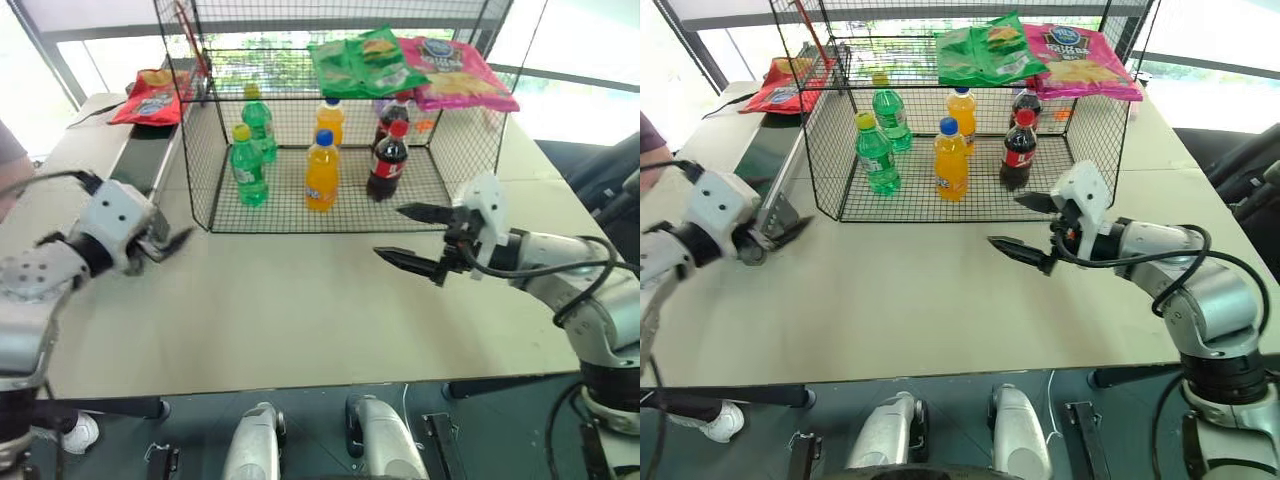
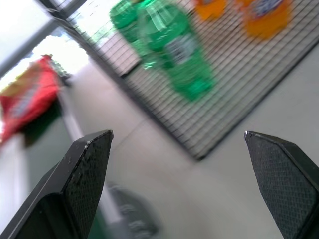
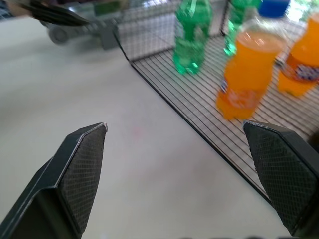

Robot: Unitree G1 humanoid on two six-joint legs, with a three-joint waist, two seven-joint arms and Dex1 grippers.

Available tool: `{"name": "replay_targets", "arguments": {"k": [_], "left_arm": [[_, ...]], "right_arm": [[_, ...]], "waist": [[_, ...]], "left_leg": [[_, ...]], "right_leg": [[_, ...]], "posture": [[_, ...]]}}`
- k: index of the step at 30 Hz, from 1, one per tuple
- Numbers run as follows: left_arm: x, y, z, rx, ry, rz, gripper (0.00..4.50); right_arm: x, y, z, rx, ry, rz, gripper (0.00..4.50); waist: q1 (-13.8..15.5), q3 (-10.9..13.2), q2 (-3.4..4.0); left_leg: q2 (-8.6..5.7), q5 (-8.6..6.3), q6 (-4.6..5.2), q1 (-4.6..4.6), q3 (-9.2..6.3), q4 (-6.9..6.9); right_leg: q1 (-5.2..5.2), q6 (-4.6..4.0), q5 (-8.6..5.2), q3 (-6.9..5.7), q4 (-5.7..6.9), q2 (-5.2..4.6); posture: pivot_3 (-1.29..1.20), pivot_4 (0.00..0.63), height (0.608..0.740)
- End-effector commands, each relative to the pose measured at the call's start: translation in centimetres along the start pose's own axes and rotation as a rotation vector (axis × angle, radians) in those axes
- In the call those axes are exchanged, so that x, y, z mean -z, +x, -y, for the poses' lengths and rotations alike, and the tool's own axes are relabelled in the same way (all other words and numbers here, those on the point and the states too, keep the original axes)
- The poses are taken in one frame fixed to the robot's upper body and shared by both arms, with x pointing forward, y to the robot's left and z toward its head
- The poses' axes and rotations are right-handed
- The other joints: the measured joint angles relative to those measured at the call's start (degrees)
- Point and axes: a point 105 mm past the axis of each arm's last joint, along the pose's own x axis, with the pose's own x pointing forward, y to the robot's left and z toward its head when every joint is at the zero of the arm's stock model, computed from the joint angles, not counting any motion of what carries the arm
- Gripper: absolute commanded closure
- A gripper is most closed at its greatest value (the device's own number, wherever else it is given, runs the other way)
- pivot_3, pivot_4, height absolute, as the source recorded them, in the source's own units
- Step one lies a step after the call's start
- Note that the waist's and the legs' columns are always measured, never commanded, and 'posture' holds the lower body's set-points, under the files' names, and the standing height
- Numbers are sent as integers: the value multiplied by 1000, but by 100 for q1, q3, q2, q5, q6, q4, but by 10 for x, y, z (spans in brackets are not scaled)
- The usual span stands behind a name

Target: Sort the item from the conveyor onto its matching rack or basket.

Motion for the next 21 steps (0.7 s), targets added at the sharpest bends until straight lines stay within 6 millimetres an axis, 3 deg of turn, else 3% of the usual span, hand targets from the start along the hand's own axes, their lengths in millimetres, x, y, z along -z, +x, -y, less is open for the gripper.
{"name": "replay_targets", "arguments": {"k": [1,4,7,21], "left_arm": [[8,-8,-37,-119,286,-45,73],[23,-13,-49,-136,446,-116,73],[36,-12,-48,-120,507,-157,73],[59,29,-30,-55,540,-176,73]], "right_arm": [[-19,15,-24,-84,-30,71,0],[-19,19,-26,-87,-25,73,0],[-18,18,-21,-69,-35,63,0],[-3,-3,2,29,-94,-27,0]], "waist": [[23,0,3],[57,0,3],[64,0,3],[51,-3,-2]], "left_leg": [[2,0,0,0,0,-4],[2,-1,-1,-8,9,-10],[-9,-1,-2,-21,21,-9],[-14,1,0,-24,28,1]], "right_leg": [[-4,-1,0,-1,1,0],[-10,-1,-1,-1,-4,-7],[-15,-1,0,-2,-13,-26],[-17,6,3,-9,6,-31]], "posture": [[0,150,740],[0,150,740],[0,150,740],[0,150,740]]}}
